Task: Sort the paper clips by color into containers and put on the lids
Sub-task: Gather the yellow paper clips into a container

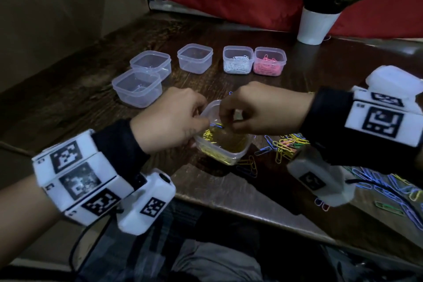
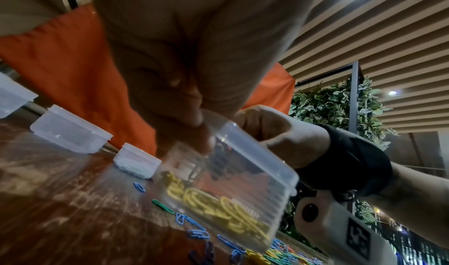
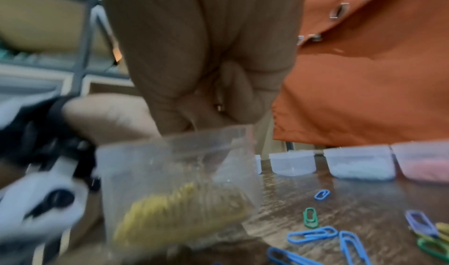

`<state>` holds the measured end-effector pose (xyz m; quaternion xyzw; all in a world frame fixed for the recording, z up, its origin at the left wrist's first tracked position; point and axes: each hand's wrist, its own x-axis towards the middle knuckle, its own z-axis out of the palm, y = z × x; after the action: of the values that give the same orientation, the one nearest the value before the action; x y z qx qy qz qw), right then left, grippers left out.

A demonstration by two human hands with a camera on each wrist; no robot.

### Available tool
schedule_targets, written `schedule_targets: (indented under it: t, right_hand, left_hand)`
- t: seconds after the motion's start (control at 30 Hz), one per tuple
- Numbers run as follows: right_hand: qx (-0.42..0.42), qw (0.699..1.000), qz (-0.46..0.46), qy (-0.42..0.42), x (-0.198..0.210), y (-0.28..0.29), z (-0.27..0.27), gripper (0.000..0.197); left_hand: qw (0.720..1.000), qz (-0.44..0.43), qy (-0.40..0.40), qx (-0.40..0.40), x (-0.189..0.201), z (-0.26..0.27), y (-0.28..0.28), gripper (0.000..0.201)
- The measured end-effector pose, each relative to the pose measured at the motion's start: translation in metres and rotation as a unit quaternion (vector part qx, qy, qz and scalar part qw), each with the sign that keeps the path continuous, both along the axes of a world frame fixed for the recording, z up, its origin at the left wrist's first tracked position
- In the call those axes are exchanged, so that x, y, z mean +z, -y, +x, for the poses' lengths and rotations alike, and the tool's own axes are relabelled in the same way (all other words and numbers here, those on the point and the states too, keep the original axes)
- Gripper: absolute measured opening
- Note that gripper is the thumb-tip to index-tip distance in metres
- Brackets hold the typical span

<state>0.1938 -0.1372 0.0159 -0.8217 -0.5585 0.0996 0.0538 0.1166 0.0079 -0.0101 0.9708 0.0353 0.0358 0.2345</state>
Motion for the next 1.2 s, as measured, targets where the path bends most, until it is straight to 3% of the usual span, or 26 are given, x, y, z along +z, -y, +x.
schedule_targets:
  t: [0.1,0.2,0.27,0.4,0.5,0.6,0.67,0.77,0.87,0.97,1.03,1.13,1.2]
  right_hand:
    - [-0.030,0.991,0.029,-0.129,0.001,0.005,0.002,0.024]
    - [-0.056,0.959,0.089,-0.264,-0.006,0.006,0.005,0.026]
    - [-0.073,0.939,0.126,-0.310,-0.014,0.002,0.007,0.023]
    - [-0.112,0.906,0.173,-0.369,-0.024,-0.007,0.008,0.020]
    - [-0.131,0.903,0.191,-0.361,-0.028,-0.009,0.010,0.018]
    - [-0.145,0.904,0.204,-0.347,-0.027,-0.012,0.009,0.013]
    - [-0.152,0.895,0.216,-0.359,-0.025,-0.013,0.008,0.013]
    - [-0.145,0.879,0.225,-0.395,-0.024,-0.012,0.007,0.013]
    - [-0.141,0.890,0.208,-0.380,-0.029,-0.010,0.009,0.013]
    - [-0.161,0.919,0.193,-0.302,-0.034,-0.013,0.012,0.005]
    - [-0.144,0.942,0.174,-0.247,-0.031,-0.017,0.010,0.013]
    - [-0.126,0.930,0.183,-0.293,-0.017,-0.018,0.004,0.021]
    - [-0.112,0.917,0.194,-0.332,-0.006,-0.013,0.001,0.007]
  left_hand:
    - [1.000,-0.021,0.000,0.003,-0.004,-0.003,-0.004,0.015]
    - [0.996,-0.083,-0.016,0.028,-0.009,-0.005,-0.016,0.012]
    - [0.992,-0.113,-0.039,0.043,-0.012,-0.004,-0.024,0.010]
    - [0.991,-0.091,-0.068,0.064,-0.018,-0.001,-0.034,0.010]
    - [0.993,-0.043,-0.086,0.071,-0.016,-0.001,-0.041,0.014]
    - [0.992,0.092,0.015,0.080,-0.011,-0.005,-0.040,0.039]
    - [0.994,0.034,0.084,0.052,-0.003,-0.010,-0.030,0.046]
    - [0.995,-0.086,0.058,0.004,0.002,-0.011,-0.018,0.023]
    - [0.990,-0.134,0.047,0.015,0.004,-0.013,-0.025,0.011]
    - [0.984,-0.177,0.021,0.031,0.007,-0.020,-0.035,0.010]
    - [0.981,-0.189,0.020,0.036,0.008,-0.022,-0.036,0.010]
    - [0.976,-0.207,0.054,0.040,0.008,-0.020,-0.027,0.016]
    - [0.968,-0.244,0.057,0.025,0.012,-0.016,-0.017,0.024]
